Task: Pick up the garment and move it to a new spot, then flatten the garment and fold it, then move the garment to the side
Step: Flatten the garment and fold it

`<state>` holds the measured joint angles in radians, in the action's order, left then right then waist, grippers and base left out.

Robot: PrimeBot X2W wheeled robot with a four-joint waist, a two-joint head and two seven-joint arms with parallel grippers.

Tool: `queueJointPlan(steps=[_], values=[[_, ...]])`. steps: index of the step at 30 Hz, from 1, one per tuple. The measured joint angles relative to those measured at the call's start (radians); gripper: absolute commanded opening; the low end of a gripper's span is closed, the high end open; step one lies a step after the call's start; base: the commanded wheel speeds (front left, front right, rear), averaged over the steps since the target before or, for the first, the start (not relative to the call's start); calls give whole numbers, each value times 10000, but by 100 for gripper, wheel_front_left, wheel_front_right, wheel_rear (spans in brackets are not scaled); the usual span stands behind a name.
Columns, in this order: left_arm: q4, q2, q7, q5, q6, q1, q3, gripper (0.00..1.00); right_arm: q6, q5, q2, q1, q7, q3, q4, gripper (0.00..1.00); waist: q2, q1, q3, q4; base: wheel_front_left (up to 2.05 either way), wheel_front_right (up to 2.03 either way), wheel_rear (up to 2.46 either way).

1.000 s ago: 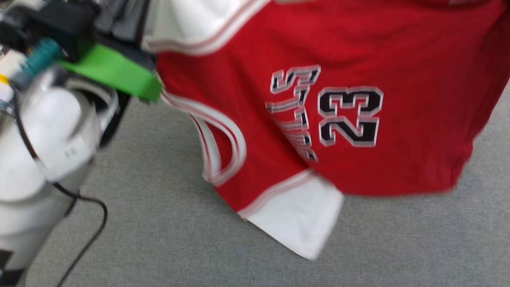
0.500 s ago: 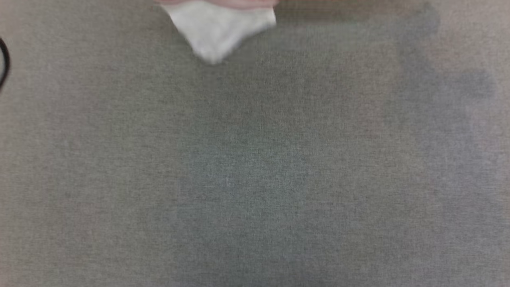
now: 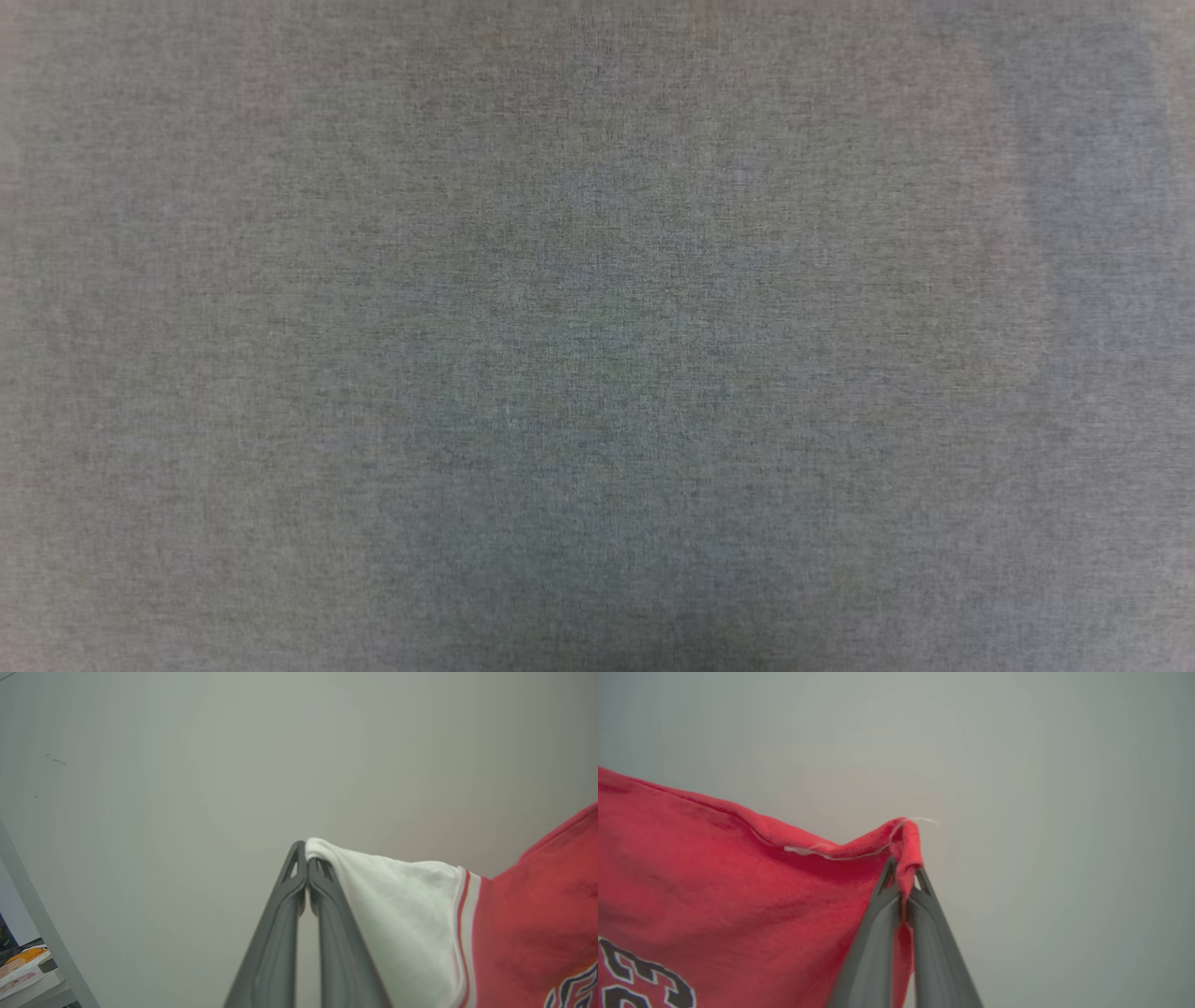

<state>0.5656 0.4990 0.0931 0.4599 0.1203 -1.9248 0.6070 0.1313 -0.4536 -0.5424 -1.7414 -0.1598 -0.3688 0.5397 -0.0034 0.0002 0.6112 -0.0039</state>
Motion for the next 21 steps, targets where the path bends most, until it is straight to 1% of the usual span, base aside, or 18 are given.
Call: queueJointPlan(steps=[5,9,11,16,21], values=[[497,-2,224,182,48,346,359,0,0,-171,10,30,380,-677,594,0,0,0,279,61,0,0,0],[773,12,535,430,73,1104,485,0,2,-213,-8,462,675,-1430,999,0,0,0,259,119,0,0,0],[905,21,706,681,73,1573,575,0,2,-372,-13,838,884,-1703,1210,0,0,-1,162,124,0,0,0],[991,109,1020,867,73,2884,865,0,2,-790,-33,1876,1304,-2309,1482,0,0,-1,-227,112,0,0,0],[629,190,1227,1158,21,4681,1058,0,2,-1266,-113,3231,1649,-3055,1547,0,0,-1,-846,124,0,0,0]])
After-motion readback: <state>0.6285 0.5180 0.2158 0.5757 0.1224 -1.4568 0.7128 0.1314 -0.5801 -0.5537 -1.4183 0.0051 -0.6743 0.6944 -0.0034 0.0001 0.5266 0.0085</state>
